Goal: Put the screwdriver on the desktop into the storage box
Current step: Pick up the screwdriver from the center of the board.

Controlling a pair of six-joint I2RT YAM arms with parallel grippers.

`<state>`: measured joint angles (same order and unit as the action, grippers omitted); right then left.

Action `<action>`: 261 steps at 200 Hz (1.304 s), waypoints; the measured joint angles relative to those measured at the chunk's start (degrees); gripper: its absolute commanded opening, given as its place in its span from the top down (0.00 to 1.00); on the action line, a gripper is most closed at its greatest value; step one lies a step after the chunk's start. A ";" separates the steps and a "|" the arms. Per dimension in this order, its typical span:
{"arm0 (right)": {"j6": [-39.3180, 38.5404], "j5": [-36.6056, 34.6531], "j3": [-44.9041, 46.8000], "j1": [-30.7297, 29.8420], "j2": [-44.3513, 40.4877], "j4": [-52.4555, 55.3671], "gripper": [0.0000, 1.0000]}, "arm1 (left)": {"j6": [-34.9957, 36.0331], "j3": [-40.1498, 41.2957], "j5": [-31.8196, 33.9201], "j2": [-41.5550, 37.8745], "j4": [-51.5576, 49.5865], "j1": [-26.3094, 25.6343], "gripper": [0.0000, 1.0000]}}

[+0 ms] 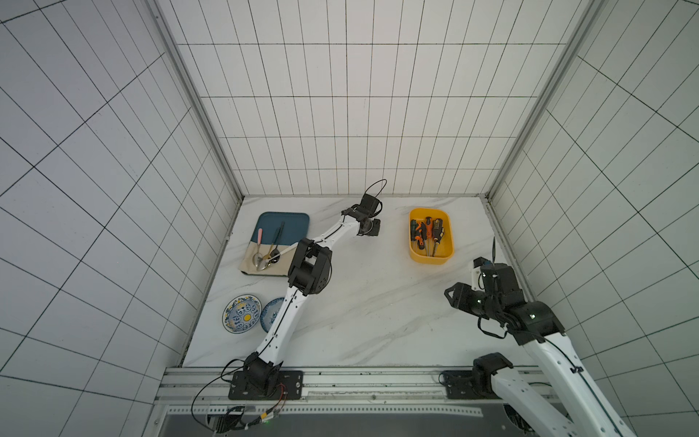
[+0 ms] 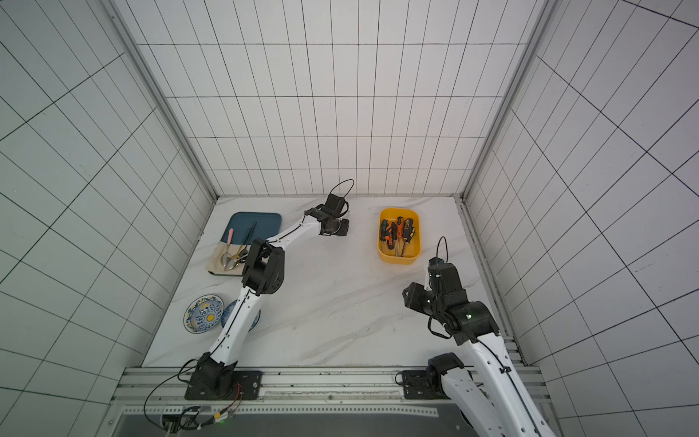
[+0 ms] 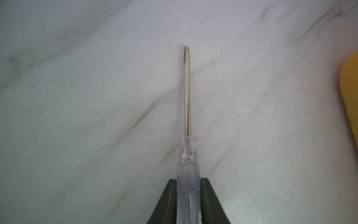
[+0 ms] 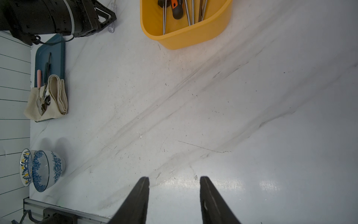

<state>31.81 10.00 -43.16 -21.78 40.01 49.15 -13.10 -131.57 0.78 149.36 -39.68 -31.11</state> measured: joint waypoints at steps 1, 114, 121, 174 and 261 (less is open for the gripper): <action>0.00 0.00 0.00 0.00 0.00 0.00 0.54 | -0.07 0.07 0.02 -0.07 0.02 -0.02 0.82; 0.00 -0.35 0.00 0.00 0.72 -0.04 0.54 | 1.44 3.56 7.65 -1.92 -0.46 -2.86 0.74; 0.00 -0.37 0.00 0.00 0.79 -0.04 0.54 | 1.36 3.89 7.91 -2.14 -0.55 -2.93 0.76; 0.00 -0.42 0.70 0.00 1.16 -0.48 0.54 | 0.85 5.79 8.35 -3.45 -1.33 -3.08 1.00; 0.22 0.28 0.83 0.00 5.09 -3.80 0.50 | -2.21 16.35 4.74 -11.80 -4.02 -2.95 1.00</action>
<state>32.03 10.28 -42.33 -21.78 45.10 45.34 -15.31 -115.22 5.52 137.56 -43.70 -34.06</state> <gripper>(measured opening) 0.503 0.188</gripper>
